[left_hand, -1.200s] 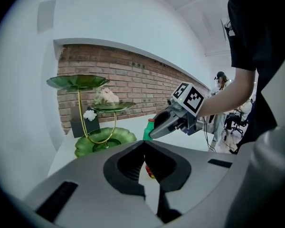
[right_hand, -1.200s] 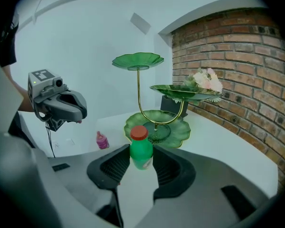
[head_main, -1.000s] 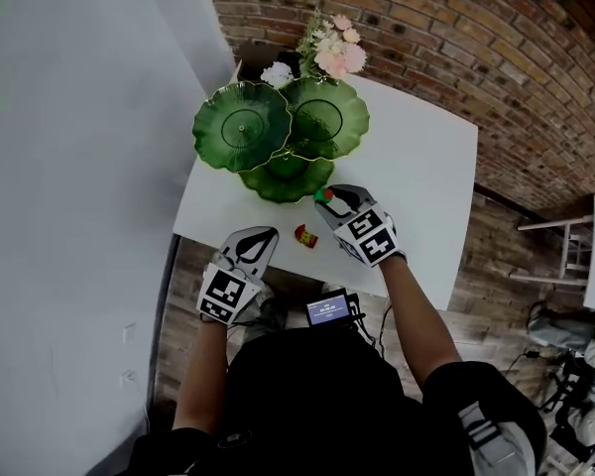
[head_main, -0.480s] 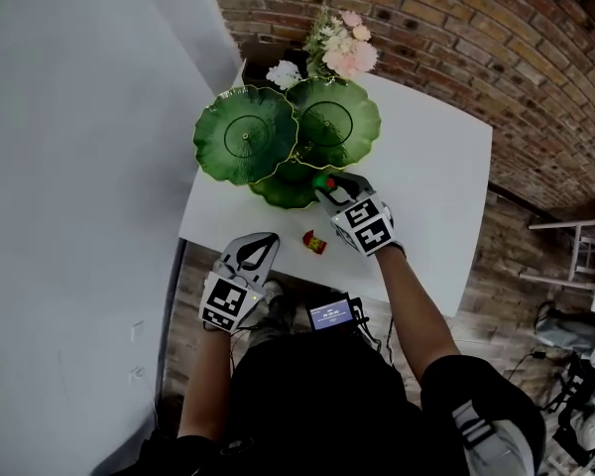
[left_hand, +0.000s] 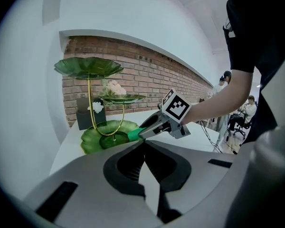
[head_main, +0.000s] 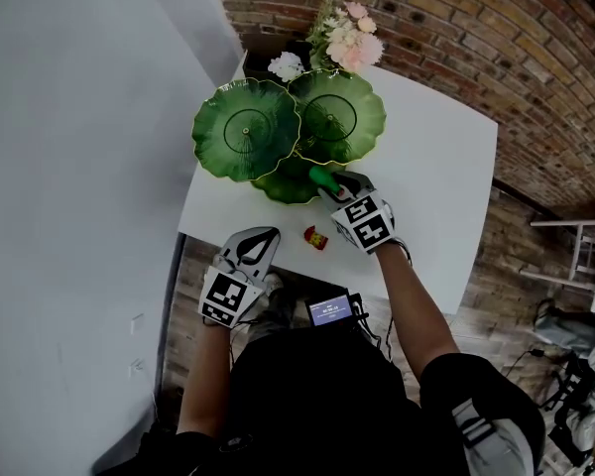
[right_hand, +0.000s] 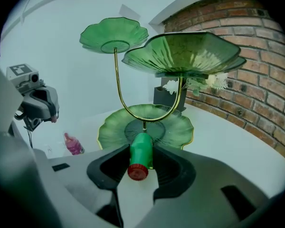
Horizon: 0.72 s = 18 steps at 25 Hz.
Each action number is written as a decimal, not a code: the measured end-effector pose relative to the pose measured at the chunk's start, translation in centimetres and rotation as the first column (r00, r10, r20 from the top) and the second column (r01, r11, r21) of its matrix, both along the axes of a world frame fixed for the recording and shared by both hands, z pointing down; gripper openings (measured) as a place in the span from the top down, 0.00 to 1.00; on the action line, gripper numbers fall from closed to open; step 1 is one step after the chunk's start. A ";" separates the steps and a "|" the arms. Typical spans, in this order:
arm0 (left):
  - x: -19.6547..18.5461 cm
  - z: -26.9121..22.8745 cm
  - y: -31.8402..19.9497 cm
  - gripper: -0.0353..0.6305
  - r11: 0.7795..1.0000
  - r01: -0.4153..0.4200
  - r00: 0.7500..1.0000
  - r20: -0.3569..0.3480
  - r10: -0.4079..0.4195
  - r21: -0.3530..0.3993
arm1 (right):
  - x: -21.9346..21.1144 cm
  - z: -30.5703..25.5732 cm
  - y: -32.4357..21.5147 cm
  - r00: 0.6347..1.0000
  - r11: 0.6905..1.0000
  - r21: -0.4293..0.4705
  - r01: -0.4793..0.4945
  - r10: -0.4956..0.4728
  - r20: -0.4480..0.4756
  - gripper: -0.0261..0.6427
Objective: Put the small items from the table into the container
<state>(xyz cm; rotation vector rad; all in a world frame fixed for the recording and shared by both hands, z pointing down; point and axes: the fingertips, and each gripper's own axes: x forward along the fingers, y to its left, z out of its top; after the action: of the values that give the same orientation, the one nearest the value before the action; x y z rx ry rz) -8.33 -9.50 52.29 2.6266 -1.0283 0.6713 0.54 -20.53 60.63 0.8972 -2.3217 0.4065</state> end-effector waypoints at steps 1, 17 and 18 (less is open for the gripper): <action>0.0 0.1 0.0 0.93 1.000 0.000 1.000 0.000 0.000 -0.001 | 0.0 0.1 0.0 1.000 1.000 -0.004 -0.003 0.003 -0.001 0.72; -0.6 0.1 0.6 0.93 1.000 0.009 1.000 0.002 -0.009 -0.004 | 0.1 -0.2 0.3 1.000 1.000 -0.019 -0.010 0.010 0.013 0.72; -0.6 0.1 0.6 0.93 1.000 0.009 1.000 0.002 -0.009 -0.002 | 0.1 -0.3 0.4 1.000 1.000 -0.017 -0.011 0.011 0.012 0.72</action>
<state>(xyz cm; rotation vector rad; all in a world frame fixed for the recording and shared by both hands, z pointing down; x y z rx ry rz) -8.91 -8.88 52.36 2.6182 -1.0391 0.6725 0.67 -20.16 60.36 0.9027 -2.3222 0.4364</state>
